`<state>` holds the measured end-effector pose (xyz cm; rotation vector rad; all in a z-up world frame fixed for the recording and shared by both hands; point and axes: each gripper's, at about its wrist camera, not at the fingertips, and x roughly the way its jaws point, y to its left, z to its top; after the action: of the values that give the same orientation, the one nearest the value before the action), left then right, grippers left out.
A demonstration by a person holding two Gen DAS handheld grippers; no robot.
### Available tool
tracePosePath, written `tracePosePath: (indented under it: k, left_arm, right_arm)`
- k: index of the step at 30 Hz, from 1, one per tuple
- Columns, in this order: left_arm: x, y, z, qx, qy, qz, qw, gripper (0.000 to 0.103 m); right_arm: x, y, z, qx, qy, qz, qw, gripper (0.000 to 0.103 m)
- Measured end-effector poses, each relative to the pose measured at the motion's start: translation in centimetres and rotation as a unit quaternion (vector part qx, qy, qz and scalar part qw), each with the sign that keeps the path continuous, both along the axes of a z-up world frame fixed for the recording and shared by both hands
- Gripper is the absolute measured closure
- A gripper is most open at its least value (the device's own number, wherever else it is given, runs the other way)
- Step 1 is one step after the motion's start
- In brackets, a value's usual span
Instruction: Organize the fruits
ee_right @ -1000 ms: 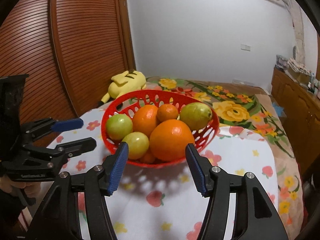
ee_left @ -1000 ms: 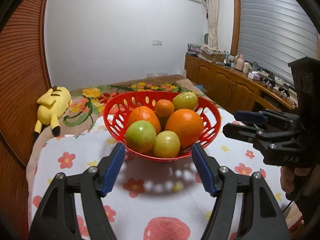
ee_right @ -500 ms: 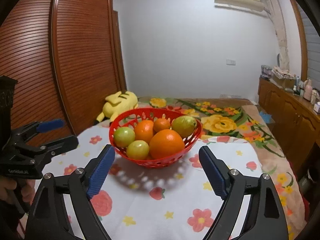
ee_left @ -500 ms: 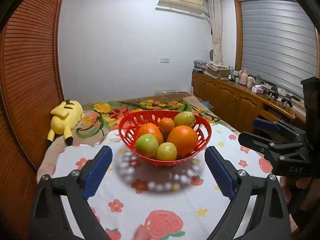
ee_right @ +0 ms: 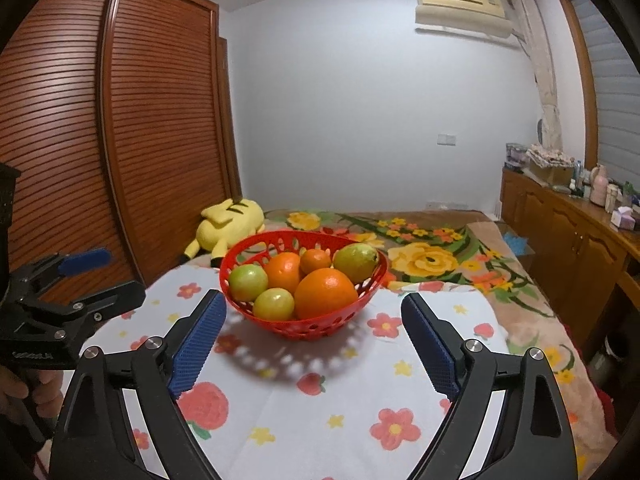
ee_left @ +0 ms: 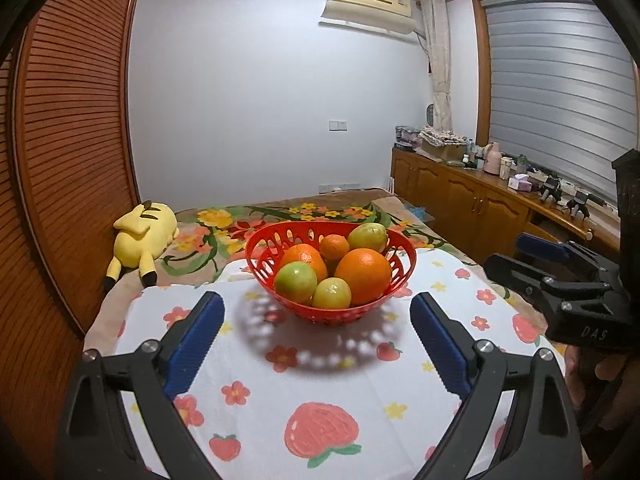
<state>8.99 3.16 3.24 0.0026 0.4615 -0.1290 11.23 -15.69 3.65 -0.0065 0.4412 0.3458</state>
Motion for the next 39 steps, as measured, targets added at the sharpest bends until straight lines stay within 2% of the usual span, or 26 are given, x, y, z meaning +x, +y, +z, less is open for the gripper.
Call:
tracePosePath:
  k: [13, 39]
  left_arm:
    - [-2.7, 1.4, 0.2, -0.012, -0.003, 0.017, 0.9998, 0.008]
    - [-3.1, 1.7, -0.3, -0.018, 0.002, 0.02, 0.9996, 0.008]
  right_arm:
    - [-2.7, -1.1, 0.1, 0.002, -0.02, -0.021, 1.0, 0.012]
    - [-3.7, -1.2, -0.2, -0.004, -0.024, -0.032, 0.999, 0.012]
